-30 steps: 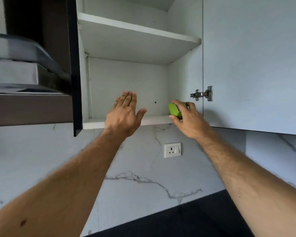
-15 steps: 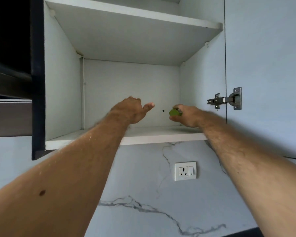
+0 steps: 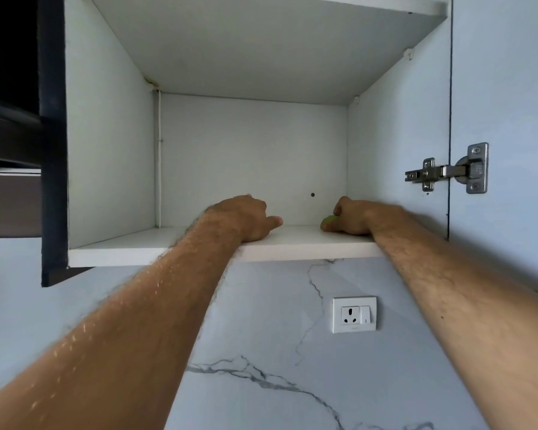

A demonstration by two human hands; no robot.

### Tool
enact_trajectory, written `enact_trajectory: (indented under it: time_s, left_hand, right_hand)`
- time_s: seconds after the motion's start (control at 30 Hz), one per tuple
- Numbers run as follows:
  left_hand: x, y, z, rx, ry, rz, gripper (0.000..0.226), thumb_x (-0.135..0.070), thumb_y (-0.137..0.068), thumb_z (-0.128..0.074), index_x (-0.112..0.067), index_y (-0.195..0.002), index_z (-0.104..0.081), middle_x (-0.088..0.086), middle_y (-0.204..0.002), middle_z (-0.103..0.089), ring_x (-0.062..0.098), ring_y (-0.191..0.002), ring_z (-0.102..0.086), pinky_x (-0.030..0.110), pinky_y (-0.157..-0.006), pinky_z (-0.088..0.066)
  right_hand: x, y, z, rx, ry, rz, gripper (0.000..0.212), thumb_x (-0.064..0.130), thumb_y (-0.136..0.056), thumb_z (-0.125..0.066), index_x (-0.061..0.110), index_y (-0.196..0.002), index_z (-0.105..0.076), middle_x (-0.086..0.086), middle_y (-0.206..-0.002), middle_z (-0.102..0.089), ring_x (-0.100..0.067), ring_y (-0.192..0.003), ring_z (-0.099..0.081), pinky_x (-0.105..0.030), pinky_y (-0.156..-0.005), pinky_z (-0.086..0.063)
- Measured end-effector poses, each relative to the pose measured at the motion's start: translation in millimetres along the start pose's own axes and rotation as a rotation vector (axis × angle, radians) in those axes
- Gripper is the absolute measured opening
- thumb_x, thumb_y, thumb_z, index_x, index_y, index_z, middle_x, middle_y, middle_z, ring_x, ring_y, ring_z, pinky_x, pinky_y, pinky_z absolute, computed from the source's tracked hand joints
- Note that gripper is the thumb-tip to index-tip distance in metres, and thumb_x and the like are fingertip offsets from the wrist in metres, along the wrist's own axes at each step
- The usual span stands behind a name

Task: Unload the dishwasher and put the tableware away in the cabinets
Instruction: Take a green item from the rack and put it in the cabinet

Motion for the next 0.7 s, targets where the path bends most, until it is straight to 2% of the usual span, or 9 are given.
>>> enact_trajectory:
  time_s: [0.07,0.17,0.3,0.37,0.43,0.5,0.6,0.7]
  left_hand:
    - [-1,0,-1,0.005,-0.009,-0.005,0.067,-0.058,-0.100,-0.032,-0.017,-0.153,-0.028,0.008,-0.162,-0.019,0.025,-0.147,-0.023,0.041,-0.118,-0.023]
    - [-1,-1,-3,0.024,0.000,-0.019,0.063,-0.055,-0.100,-0.035,-0.018,-0.151,-0.034,0.007,-0.158,-0.030,0.024,-0.144,-0.029,0.040,-0.116,-0.027]
    - [-3,2,-1,0.029,-0.005,-0.030,0.061,-0.053,-0.101,-0.036,-0.018,-0.150,-0.035,0.008,-0.157,-0.031,0.024,-0.144,-0.029,0.039,-0.114,-0.026]
    - [-4,4,0,0.028,-0.006,-0.032,0.061,-0.053,-0.101,-0.037,-0.017,-0.150,-0.035,0.008,-0.157,-0.031,0.024,-0.143,-0.030,0.039,-0.114,-0.026]
    - [-4,5,0,0.034,-0.003,-0.028,0.062,-0.053,-0.100,-0.038,-0.017,-0.150,-0.035,0.008,-0.157,-0.032,0.025,-0.143,-0.030,0.039,-0.113,-0.026]
    - [-4,5,0,0.034,0.002,-0.028,0.062,-0.053,-0.100,-0.038,-0.017,-0.150,-0.035,0.008,-0.157,-0.032,0.025,-0.143,-0.030,0.039,-0.113,-0.026]
    - [-5,6,0,0.035,0.004,-0.028,0.062,-0.054,-0.100,-0.038,-0.017,-0.150,-0.035,0.008,-0.157,-0.032,0.025,-0.143,-0.030,0.039,-0.114,-0.026]
    - [-5,6,-1,0.034,0.009,-0.028,0.062,-0.054,-0.099,-0.038,-0.017,-0.149,-0.037,0.008,-0.156,-0.033,0.025,-0.142,-0.031,0.039,-0.113,-0.027]
  right_hand:
    - [-2,2,-2,-0.013,-0.030,0.000,0.071,0.069,-0.082,-0.059,0.023,-0.135,-0.043,-0.004,-0.135,-0.054,-0.026,-0.120,-0.052,-0.044,-0.103,-0.041]
    - [-5,7,-2,-0.041,-0.085,0.045,0.062,0.066,-0.080,-0.064,0.027,-0.125,-0.050,-0.001,-0.121,-0.054,-0.022,-0.111,-0.053,-0.039,-0.099,-0.043]
    - [2,15,4,-0.202,-0.063,0.210,0.032,0.047,-0.081,-0.074,0.025,-0.103,-0.065,0.002,-0.103,-0.054,-0.015,-0.092,-0.050,-0.026,-0.077,-0.039]
    - [5,16,5,-0.240,-0.008,0.253,0.016,0.037,-0.083,-0.073,0.024,-0.090,-0.068,0.002,-0.100,-0.061,-0.013,-0.087,-0.050,-0.024,-0.076,-0.039]
    - [6,16,4,-0.226,0.002,0.245,0.007,0.032,-0.083,-0.070,0.029,-0.086,-0.064,0.002,-0.105,-0.065,-0.014,-0.088,-0.050,-0.024,-0.080,-0.041]
    - [5,14,2,-0.189,-0.003,0.225,0.009,0.030,-0.086,-0.067,0.028,-0.094,-0.066,0.001,-0.114,-0.064,-0.016,-0.092,-0.051,-0.025,-0.085,-0.043]
    - [5,15,2,-0.111,0.006,0.175,0.030,0.033,-0.092,-0.061,0.019,-0.118,-0.066,-0.004,-0.127,-0.061,-0.022,-0.111,-0.055,-0.030,-0.096,-0.044]
    - [6,18,5,-0.065,0.025,0.166,0.039,0.035,-0.094,-0.058,0.018,-0.129,-0.062,-0.006,-0.136,-0.054,-0.024,-0.122,-0.052,-0.032,-0.101,-0.041]
Point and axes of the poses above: each hand's wrist, its own y-axis away from the middle knuckle, its own z-axis out of the back of the hand, x = y × z, the point moved 1 cm from there along -y, towards the middle knuckle
